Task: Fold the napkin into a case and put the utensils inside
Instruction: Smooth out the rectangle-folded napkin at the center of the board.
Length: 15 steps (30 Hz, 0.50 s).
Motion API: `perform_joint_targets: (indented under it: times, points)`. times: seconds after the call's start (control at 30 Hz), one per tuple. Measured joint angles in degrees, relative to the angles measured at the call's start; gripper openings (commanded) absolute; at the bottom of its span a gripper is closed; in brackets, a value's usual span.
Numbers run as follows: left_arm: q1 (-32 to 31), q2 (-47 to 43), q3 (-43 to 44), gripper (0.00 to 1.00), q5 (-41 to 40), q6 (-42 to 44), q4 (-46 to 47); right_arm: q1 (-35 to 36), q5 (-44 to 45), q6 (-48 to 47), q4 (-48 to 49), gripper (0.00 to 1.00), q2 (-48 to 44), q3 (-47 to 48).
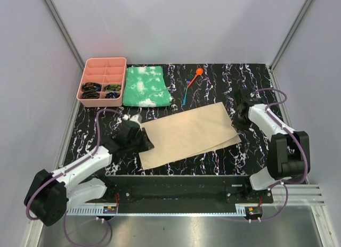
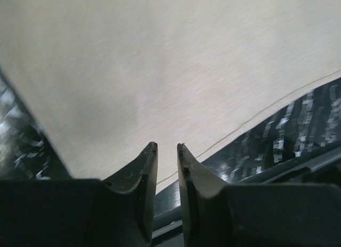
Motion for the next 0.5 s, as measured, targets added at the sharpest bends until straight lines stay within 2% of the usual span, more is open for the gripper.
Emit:
perform_joint_targets:
  times: [0.13, 0.3, 0.5]
  points:
    - [-2.1, 7.45, 8.81, 0.2, 1.25, 1.07, 3.72, -0.02, -0.07, 0.68, -1.6, 0.0, -2.54, -1.18]
    - [-6.25, 19.89, 15.74, 0.19, 3.98, 1.05, 9.03, 0.0, -1.25, 3.06, -2.91, 0.0, -3.45, -5.35]
    - [-9.81, 36.37, 27.19, 0.13, 10.51, 1.75, 10.8, 0.0, -2.12, 3.78, -3.04, 0.0, -3.45, -7.13]
